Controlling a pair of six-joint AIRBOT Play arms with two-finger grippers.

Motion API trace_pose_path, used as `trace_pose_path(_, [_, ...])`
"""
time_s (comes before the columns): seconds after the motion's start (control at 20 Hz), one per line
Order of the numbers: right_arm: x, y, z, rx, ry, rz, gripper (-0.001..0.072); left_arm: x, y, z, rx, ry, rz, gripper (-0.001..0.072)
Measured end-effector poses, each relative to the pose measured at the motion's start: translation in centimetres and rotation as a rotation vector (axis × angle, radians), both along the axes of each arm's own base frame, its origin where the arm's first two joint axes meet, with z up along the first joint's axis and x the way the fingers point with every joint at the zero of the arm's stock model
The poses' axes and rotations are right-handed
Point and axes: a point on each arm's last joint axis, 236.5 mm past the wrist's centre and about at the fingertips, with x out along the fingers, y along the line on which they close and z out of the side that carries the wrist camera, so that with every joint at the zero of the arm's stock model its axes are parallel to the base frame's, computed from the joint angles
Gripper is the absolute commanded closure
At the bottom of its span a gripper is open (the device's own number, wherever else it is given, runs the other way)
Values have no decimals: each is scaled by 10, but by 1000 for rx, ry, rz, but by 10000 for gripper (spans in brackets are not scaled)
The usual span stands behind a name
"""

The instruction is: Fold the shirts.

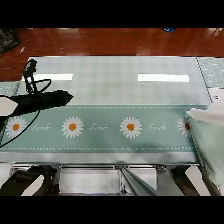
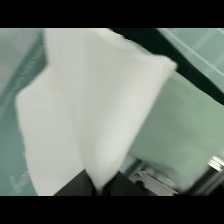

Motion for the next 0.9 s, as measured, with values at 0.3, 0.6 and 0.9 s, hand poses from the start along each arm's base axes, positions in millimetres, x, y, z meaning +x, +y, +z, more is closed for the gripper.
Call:
trace_pose_path(0.3, [-77,5,-70,85,212,-196,297,8,-1,-13,-5,25,15,688])
trace_pose_path(0.6, [38,-9,-60,105,-94,-14,688,61,8,40,-17,-100,63,689])
trace_pose_path(0.9, [245,114,13,122,-519,623,688,112,-21,162,0,-289,-71,689])
